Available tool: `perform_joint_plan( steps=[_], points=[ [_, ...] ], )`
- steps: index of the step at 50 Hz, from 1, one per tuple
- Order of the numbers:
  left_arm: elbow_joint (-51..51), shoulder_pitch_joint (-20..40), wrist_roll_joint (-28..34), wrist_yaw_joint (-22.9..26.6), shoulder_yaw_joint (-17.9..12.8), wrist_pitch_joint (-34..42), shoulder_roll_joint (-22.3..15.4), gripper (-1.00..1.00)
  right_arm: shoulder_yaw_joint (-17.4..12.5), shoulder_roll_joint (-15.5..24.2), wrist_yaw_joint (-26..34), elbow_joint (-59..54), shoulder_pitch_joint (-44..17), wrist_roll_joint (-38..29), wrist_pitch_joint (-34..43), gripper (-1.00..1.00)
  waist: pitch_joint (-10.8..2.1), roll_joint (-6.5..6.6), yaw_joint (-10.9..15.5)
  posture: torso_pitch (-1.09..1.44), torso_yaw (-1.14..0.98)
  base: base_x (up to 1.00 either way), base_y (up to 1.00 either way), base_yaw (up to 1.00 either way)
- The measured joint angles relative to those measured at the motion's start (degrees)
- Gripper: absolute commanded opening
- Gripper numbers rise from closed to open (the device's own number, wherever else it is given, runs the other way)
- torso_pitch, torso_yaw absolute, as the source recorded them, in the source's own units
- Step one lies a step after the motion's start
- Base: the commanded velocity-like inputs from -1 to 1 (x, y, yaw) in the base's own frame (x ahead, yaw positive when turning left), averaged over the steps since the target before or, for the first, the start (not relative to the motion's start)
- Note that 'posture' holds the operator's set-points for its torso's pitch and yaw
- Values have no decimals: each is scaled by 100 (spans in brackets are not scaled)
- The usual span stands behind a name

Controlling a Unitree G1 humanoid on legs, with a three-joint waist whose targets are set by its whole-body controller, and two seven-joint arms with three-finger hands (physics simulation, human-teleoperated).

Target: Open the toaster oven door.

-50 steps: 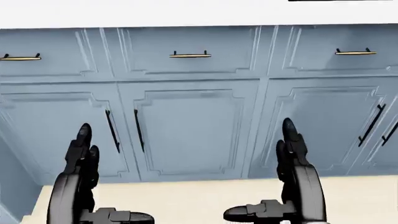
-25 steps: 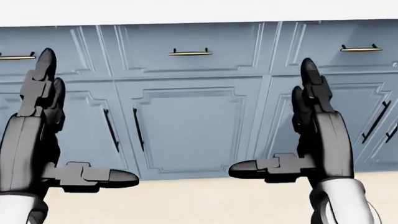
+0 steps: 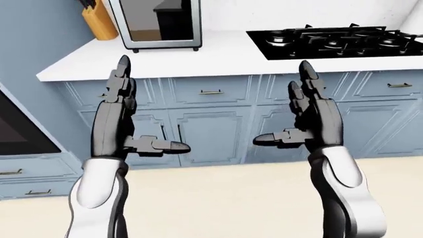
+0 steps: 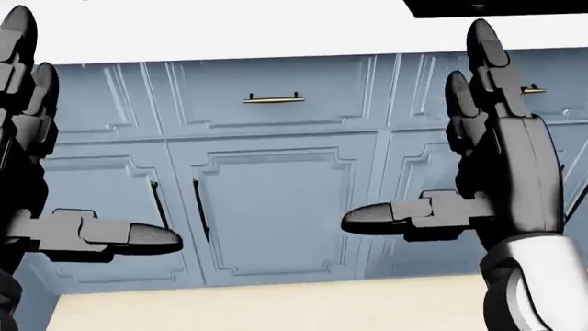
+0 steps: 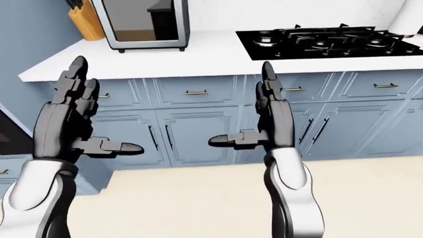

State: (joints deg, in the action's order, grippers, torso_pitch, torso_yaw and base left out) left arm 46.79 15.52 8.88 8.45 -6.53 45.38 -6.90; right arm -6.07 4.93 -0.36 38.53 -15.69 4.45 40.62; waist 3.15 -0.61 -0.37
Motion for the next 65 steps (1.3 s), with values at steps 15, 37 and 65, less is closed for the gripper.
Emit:
perform_joint_plan(
  steps=[15, 37, 65],
  points=[
    [-113, 14, -70, -151, -83, 2, -60, 100, 158, -65, 5, -156, 6, 78, -28, 100, -65, 286, 103, 0, 0, 28, 0, 0],
    [-151, -70, -110, -128, -98, -160, -7, 100, 264, -133, -6, -147, 106, 57, -179, 100, -43, 388, 66, 0, 0, 27, 0, 0],
    [-223, -5, 29, -93, 64, -2, 41, 100, 278, -116, 27, -140, 101, 93, -48, 100, -75, 460, 96, 0, 0, 27, 0, 0]
  ],
)
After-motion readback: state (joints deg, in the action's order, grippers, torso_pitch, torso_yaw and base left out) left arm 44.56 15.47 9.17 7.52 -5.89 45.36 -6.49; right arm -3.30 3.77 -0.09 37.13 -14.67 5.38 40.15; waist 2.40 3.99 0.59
